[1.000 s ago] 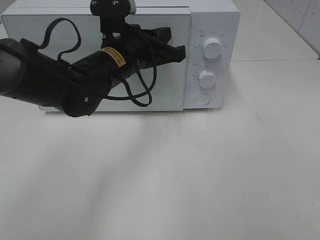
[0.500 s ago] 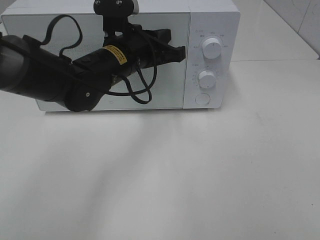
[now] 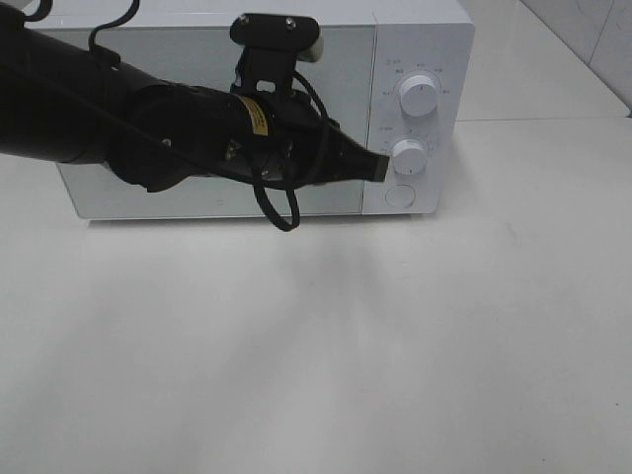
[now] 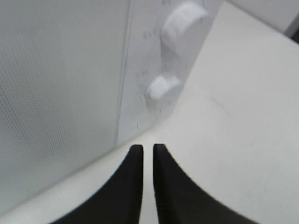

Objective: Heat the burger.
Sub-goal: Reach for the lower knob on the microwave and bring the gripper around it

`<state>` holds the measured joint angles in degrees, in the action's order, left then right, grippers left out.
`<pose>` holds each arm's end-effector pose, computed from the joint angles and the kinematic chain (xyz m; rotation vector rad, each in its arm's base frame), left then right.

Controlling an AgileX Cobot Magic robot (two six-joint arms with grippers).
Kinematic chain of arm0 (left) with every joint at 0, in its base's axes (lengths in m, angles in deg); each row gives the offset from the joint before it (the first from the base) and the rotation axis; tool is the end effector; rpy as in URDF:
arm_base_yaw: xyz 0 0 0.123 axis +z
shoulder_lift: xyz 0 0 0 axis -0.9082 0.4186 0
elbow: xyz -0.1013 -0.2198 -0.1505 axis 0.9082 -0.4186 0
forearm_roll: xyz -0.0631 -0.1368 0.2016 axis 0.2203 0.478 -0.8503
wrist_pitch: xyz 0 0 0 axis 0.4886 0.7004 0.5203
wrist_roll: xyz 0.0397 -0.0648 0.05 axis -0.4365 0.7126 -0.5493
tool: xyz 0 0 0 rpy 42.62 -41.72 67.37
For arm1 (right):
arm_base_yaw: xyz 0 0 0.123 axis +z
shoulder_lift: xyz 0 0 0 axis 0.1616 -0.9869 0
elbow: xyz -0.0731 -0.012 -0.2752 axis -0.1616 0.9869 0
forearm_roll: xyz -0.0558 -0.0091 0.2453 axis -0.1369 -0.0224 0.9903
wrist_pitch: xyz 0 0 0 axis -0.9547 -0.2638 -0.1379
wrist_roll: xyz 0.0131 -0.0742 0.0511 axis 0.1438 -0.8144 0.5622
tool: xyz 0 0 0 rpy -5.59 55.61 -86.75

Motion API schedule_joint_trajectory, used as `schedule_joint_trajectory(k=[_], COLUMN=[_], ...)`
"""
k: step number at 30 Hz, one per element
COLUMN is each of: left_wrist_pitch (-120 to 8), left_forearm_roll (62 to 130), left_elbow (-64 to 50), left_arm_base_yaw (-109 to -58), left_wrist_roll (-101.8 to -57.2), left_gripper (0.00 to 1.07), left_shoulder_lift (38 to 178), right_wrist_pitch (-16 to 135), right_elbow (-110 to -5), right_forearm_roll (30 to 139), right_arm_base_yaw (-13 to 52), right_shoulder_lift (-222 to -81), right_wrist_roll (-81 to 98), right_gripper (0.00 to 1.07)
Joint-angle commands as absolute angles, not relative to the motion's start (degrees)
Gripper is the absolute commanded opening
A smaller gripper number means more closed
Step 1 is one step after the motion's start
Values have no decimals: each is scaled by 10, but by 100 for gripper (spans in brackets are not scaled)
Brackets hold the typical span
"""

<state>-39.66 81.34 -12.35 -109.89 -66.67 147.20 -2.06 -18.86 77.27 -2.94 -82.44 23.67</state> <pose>0.2917 -0.2880 0.1950 0.6704 2.0888 -0.5401 -0.0041 -0.0095 0.2834 0.0706 1.9825 0.0505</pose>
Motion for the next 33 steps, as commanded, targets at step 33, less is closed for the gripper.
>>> schedule_joint_trajectory(k=[33], left_wrist_pitch=[-1015], left_forearm_roll=[842], left_elbow=[-119], left_arm_base_yaw=[-992], left_wrist_roll=[-700], left_gripper=[98], left_shoulder_lift=[1302], right_wrist_pitch=[-14], right_elbow=[-188], right_forearm_roll=[770], right_arm_base_yaw=[-34], right_shoulder_lift=[-810], right_wrist_roll=[227], right_gripper=[75])
